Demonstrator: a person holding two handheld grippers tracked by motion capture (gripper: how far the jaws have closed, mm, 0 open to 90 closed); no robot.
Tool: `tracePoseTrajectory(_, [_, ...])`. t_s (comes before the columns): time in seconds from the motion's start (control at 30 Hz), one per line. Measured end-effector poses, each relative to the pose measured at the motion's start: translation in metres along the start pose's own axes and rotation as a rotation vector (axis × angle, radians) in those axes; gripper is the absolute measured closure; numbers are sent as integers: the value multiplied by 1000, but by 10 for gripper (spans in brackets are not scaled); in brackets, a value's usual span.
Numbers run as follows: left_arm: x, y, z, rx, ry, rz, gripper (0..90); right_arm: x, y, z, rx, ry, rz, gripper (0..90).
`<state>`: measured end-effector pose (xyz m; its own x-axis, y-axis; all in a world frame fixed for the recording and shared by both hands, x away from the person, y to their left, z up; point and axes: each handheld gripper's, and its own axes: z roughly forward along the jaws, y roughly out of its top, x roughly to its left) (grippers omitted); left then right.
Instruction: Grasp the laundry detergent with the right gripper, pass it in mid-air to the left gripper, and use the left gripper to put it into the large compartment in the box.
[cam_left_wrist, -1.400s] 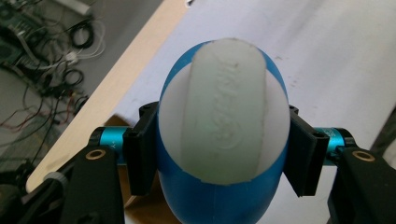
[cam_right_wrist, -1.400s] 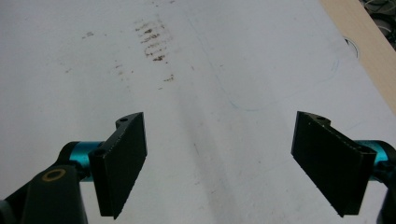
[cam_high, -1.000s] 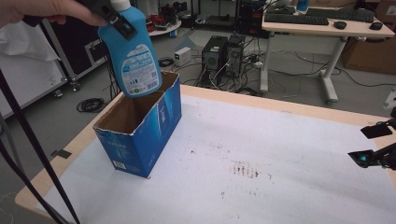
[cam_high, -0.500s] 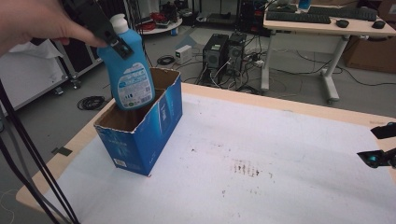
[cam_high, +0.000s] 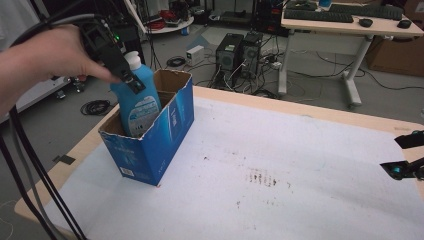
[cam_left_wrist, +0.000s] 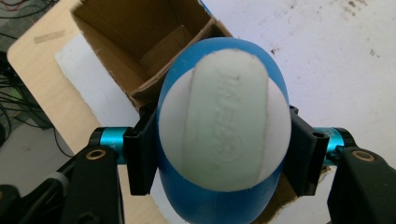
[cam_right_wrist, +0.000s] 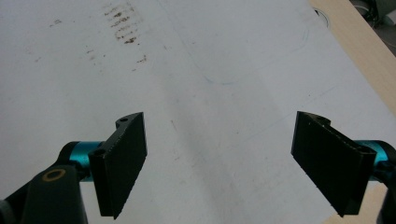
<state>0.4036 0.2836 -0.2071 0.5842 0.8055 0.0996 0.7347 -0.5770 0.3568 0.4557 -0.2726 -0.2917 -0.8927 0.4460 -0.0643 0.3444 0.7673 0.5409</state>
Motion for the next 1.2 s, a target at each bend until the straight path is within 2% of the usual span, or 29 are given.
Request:
tracePoseTrajectory(0.27, [-5, -7, 25, 25, -15, 13, 383, 2, 0, 0, 2, 2, 0, 176])
tracePoseTrajectory(0.7, [-8, -15, 53, 67, -21, 47, 383, 3, -3, 2, 7, 5, -7, 176])
tracePoseTrajectory(0.83, [-10, -16, 59, 79, -22, 61, 383, 4, -3, 2, 6, 5, -4, 176])
tracePoseTrajectory(1.2, [-11, -19, 66, 86, -21, 60, 383, 4, -4, 1, 7, 1, 1, 176])
